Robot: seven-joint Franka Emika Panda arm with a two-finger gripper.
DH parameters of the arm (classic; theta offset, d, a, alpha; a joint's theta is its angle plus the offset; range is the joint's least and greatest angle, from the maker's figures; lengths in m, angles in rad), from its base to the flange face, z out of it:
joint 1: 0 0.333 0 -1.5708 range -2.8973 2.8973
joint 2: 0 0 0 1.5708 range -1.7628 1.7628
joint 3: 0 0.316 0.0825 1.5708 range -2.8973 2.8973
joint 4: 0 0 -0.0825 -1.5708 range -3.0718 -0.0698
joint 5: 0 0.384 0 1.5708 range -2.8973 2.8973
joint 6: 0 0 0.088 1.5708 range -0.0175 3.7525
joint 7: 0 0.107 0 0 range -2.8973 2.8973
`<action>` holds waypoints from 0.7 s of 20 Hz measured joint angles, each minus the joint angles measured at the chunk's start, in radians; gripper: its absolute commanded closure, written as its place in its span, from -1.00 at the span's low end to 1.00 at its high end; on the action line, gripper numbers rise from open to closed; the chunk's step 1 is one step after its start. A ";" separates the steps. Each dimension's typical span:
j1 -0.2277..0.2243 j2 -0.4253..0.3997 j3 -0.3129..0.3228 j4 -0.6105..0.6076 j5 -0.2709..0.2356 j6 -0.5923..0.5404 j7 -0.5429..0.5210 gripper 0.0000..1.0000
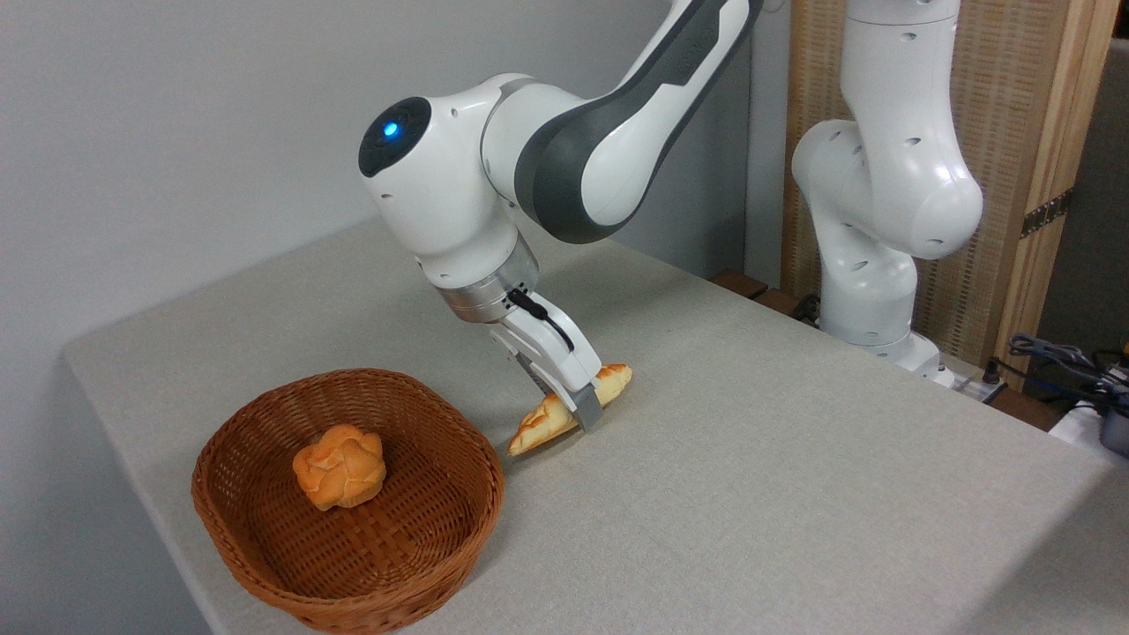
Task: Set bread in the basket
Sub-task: 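Lift the braided roll off the table with the gripper, then carry the braided roll over the wicker basket and lower it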
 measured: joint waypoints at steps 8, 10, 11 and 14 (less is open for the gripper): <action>-0.001 -0.003 0.000 0.019 0.000 0.000 0.000 0.95; 0.001 -0.006 0.006 0.052 0.000 -0.015 0.000 0.95; 0.003 -0.008 0.011 0.071 0.000 -0.037 0.001 0.95; 0.016 -0.015 0.022 0.128 0.001 -0.101 0.020 0.91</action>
